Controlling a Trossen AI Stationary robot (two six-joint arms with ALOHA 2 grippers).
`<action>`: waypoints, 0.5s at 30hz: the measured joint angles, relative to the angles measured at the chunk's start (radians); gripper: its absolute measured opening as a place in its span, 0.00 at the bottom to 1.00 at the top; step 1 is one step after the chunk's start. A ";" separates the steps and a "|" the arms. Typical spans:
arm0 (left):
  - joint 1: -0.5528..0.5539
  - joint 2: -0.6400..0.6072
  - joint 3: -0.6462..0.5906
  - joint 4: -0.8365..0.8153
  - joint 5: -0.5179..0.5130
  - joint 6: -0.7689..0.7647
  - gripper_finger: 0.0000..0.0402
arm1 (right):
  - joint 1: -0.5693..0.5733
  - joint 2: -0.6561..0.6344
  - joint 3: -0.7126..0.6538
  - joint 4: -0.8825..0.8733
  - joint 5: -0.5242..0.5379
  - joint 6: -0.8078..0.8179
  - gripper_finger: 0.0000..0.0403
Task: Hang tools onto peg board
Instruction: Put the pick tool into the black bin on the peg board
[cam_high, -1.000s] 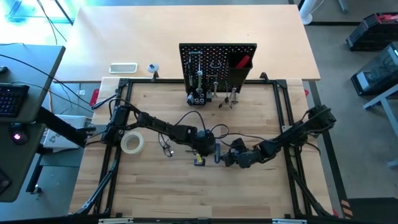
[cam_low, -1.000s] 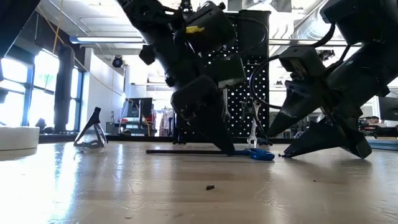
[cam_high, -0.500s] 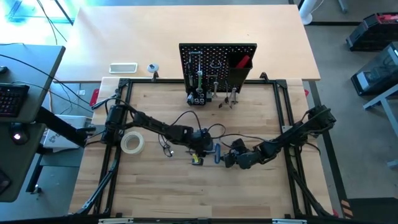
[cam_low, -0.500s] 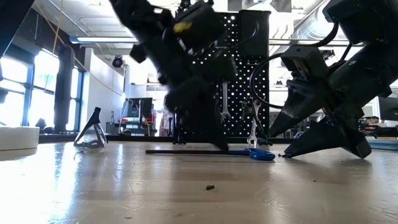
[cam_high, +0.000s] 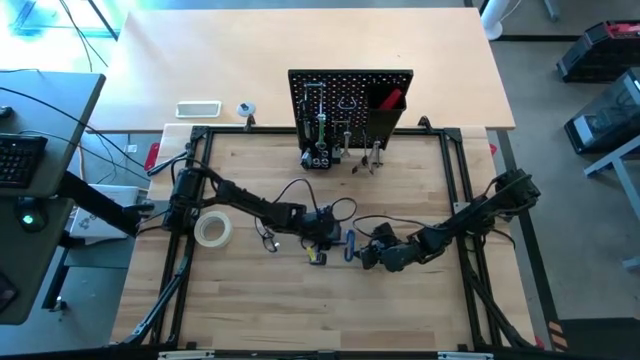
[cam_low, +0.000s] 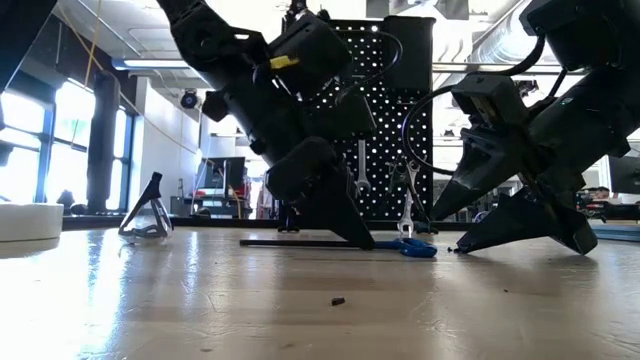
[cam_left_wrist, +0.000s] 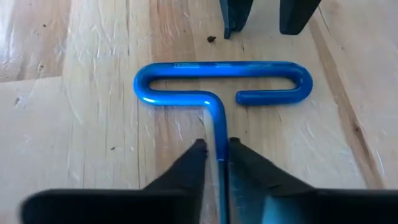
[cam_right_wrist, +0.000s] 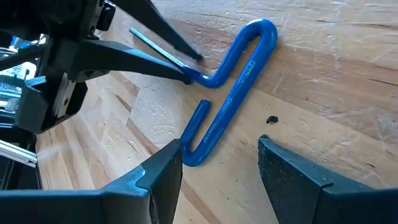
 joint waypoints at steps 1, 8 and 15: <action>0.003 0.009 0.001 0.002 0.015 0.000 0.12 | 0.000 0.000 0.000 0.001 0.004 0.001 0.50; 0.005 0.028 0.000 0.020 0.038 0.005 0.01 | 0.000 0.000 0.000 0.000 0.007 0.013 0.50; 0.005 -0.016 -0.005 0.018 0.028 0.038 0.00 | 0.009 -0.004 0.000 -0.015 0.000 0.040 0.50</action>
